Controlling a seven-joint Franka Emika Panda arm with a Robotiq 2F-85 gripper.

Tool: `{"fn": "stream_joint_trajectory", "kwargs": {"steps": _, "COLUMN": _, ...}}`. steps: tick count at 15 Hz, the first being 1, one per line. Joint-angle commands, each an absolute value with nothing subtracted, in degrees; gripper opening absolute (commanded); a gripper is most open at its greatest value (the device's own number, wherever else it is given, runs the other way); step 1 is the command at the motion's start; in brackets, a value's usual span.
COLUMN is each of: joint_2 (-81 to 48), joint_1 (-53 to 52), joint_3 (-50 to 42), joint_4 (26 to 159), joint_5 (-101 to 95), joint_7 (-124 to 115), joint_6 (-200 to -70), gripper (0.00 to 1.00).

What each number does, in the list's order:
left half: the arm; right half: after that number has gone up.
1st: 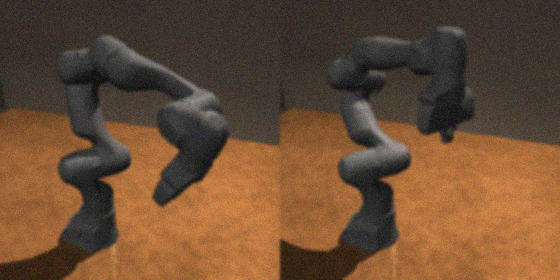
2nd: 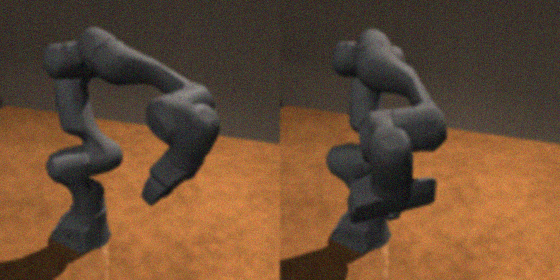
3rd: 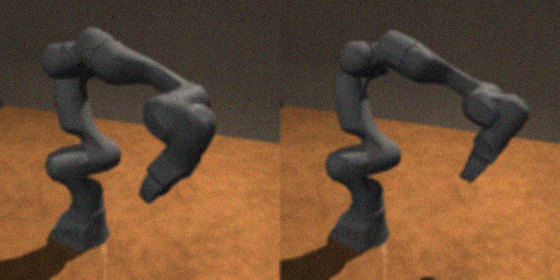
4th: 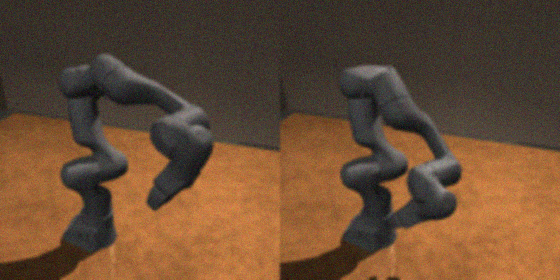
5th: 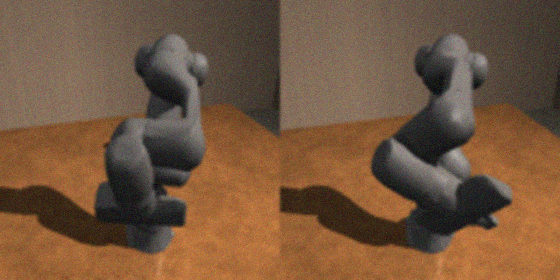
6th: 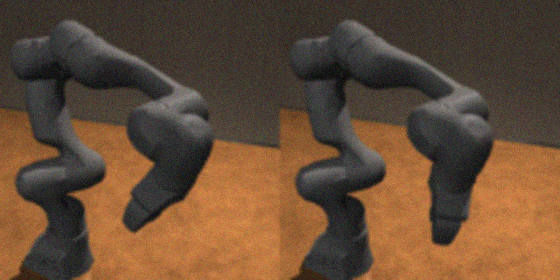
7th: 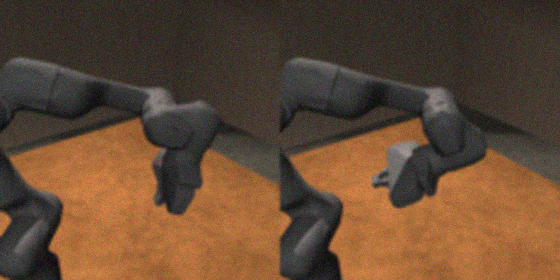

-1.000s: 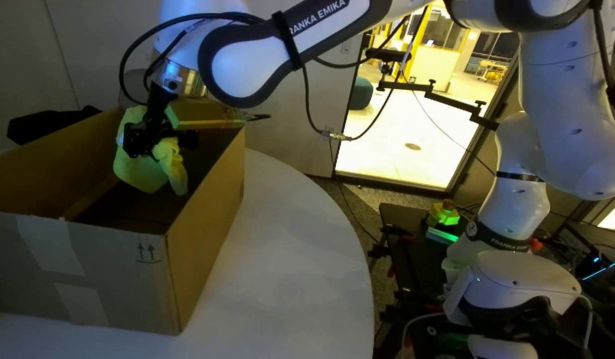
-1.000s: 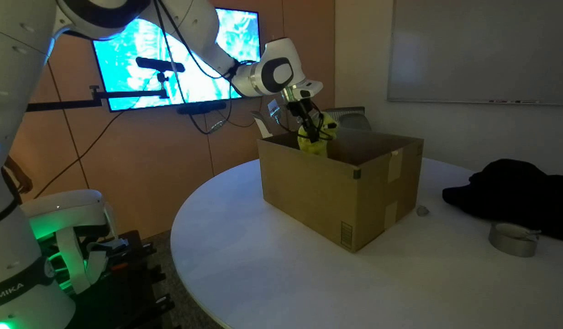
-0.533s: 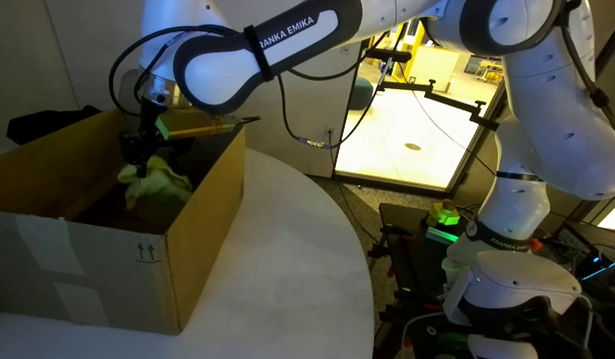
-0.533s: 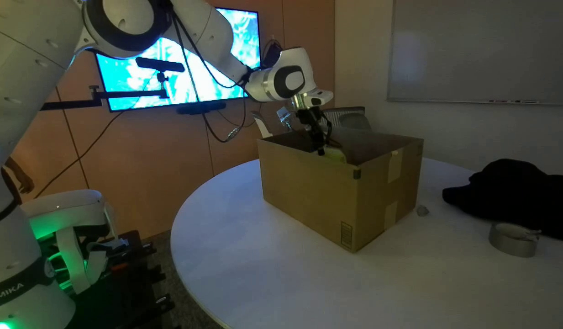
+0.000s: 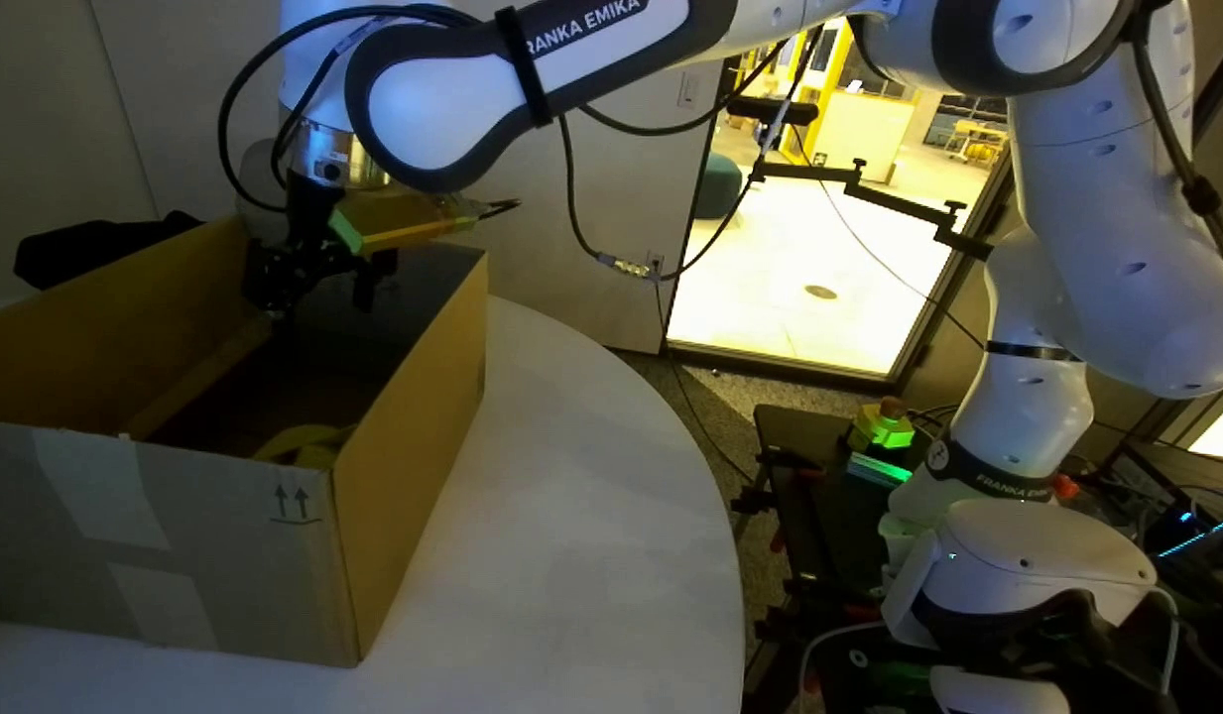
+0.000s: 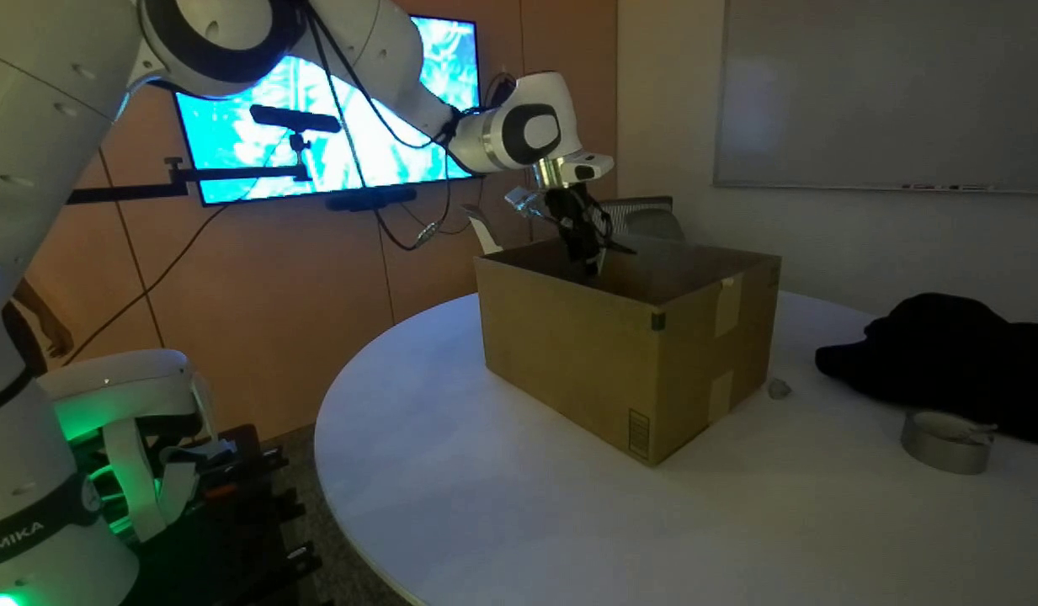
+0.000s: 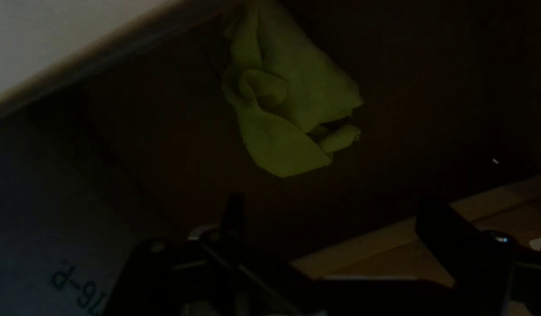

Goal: Put the marker on the yellow cloth then fold up the cloth and put it into the box

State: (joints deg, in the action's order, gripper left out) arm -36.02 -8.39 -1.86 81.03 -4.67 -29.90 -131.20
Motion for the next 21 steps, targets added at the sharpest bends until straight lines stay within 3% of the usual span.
{"fn": "stream_joint_trajectory", "kwargs": {"steps": 1, "joint_2": -25.8, "joint_1": -8.4, "joint_3": -2.1, "joint_4": 89.2, "joint_5": -4.3, "joint_7": -25.5, "joint_6": -128.4, "gripper": 0.99}}
{"fn": "stream_joint_trajectory", "kwargs": {"steps": 11, "joint_2": 2.9, "joint_1": -7.6, "joint_3": 1.2, "joint_4": 115.3, "joint_5": -4.7, "joint_7": -24.6, "joint_6": -113.9, "gripper": 1.0}}
{"fn": "stream_joint_trajectory", "kwargs": {"steps": 21, "joint_2": 25.4, "joint_1": -2.8, "joint_3": 1.6, "joint_4": 142.0, "joint_5": -1.1, "joint_7": -20.7, "joint_6": -115.1, "gripper": 1.0}}
